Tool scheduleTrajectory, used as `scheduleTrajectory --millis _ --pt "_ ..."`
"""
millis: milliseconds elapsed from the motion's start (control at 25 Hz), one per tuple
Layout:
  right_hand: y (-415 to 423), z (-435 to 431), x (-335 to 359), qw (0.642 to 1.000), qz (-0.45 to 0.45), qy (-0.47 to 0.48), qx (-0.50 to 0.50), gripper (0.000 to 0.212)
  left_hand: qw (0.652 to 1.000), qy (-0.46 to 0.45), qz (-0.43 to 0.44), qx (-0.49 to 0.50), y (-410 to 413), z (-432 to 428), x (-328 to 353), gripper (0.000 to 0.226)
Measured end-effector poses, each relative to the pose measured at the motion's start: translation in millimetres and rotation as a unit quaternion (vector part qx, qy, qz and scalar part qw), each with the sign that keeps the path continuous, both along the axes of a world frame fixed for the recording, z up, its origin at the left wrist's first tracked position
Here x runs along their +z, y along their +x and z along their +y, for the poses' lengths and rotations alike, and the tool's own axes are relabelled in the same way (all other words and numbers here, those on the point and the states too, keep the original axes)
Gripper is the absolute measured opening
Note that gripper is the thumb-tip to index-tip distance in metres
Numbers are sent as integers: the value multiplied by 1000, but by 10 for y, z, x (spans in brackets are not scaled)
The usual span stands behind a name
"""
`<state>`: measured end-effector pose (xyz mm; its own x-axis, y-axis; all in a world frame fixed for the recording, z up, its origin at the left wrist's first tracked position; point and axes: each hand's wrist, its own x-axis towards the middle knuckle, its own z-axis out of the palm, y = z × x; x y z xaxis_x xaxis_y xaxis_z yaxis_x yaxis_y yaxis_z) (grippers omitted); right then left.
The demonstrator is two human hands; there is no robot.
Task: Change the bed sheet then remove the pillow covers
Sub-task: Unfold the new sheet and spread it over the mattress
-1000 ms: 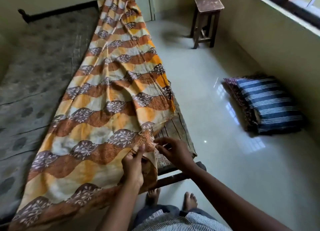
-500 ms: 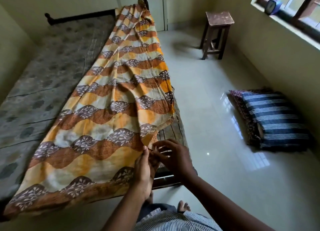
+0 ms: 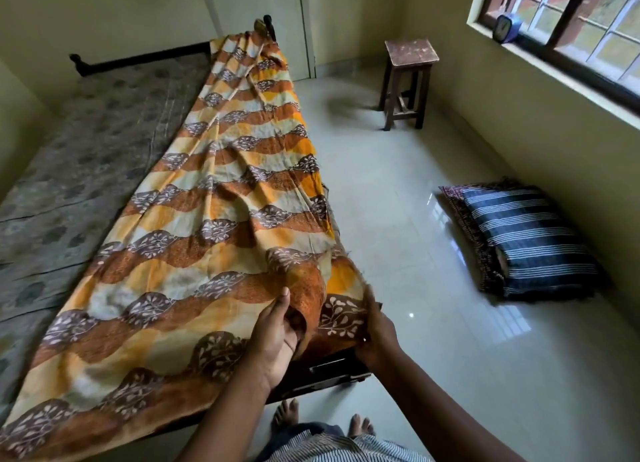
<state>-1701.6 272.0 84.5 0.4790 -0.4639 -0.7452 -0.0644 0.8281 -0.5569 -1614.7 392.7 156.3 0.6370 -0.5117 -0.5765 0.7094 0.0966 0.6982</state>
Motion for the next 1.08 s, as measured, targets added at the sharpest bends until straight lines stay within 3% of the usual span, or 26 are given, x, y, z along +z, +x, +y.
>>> scheduleTrajectory --millis 120,240,600,840,960,1080 --pt "-207 -80 -224 998 22 -28 59 39 1000 -5 8 4 -25 -32 -30 36" --pt "-416 -278 -321 991 82 -100 15 33 999 -3 18 -27 -45 -105 -67 31" --pt "-886 -1122 68 970 92 -214 -66 12 982 -29 2 -186 -275 -882 -12 28" --pt "-1154 -1584 -18 974 102 -140 -146 9 969 -24 -16 -245 -490 -1205 -79 25" --pt "-1214 -1437 -273 982 137 -80 -104 12 967 4 -15 -254 -581 -1225 -192 22" --pt "-1284 -1163 -421 983 145 -92 -58 8 966 42 -15 -253 -631 -1200 -328 23"
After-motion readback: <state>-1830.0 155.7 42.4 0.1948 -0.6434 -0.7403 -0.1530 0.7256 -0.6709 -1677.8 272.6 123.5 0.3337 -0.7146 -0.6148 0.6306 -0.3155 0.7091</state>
